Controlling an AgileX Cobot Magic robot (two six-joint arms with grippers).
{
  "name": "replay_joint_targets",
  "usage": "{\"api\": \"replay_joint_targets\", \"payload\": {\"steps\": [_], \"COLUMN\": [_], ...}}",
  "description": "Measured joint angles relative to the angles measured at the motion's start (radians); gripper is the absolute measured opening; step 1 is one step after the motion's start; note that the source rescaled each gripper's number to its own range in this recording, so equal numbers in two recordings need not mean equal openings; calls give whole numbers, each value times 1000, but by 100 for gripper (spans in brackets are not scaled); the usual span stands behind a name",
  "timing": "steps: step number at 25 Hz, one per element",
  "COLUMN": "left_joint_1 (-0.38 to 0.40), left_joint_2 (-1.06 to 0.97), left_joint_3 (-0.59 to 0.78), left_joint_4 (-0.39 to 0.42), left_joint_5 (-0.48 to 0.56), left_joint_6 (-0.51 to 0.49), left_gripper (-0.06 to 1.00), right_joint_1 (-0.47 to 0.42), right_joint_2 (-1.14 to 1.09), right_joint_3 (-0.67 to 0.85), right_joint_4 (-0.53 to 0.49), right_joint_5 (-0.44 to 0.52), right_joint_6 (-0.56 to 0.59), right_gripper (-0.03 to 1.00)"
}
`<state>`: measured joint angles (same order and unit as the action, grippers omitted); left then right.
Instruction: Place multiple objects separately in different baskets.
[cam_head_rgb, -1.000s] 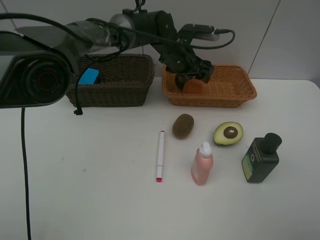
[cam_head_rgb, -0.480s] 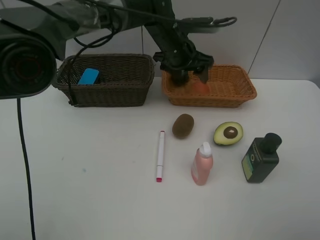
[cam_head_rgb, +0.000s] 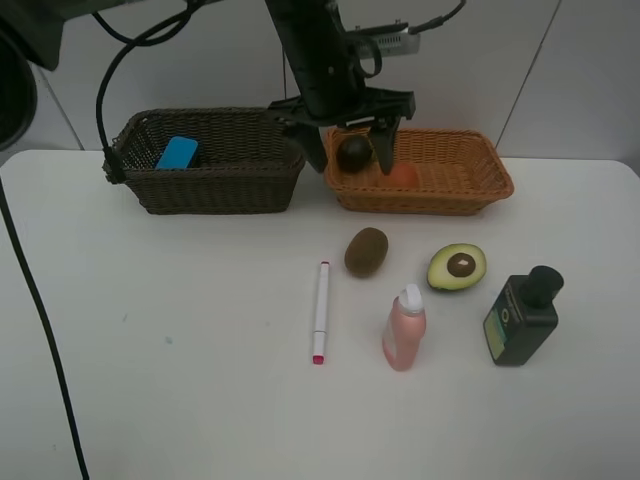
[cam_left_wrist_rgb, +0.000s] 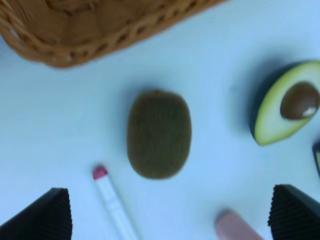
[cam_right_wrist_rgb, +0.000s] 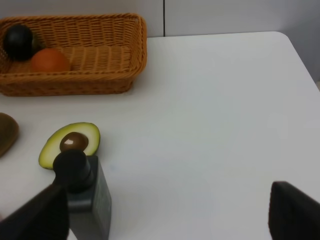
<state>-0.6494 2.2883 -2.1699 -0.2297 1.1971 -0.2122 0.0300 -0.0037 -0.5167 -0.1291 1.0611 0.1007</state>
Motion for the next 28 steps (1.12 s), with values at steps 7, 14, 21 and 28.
{"api": "replay_joint_targets", "payload": {"steps": [7, 14, 21, 28], "left_joint_1": [-86, -128, -130, -136], "left_joint_2": [-90, -91, -91, -89], "left_joint_3": [271, 458, 587, 623], "left_joint_4": [46, 119, 129, 129], "left_joint_5": [1, -2, -181, -317], "left_joint_6": [-31, -102, -127, -147], "left_gripper": [98, 98, 98, 98], "right_joint_1": [0, 0, 0, 0], "right_joint_2": [0, 0, 0, 0], "right_joint_3": [0, 0, 0, 0], "right_joint_4": [0, 0, 0, 0], "right_joint_5": [0, 0, 0, 0], "right_joint_6": [0, 0, 0, 0], "right_gripper": [100, 100, 100, 100]}}
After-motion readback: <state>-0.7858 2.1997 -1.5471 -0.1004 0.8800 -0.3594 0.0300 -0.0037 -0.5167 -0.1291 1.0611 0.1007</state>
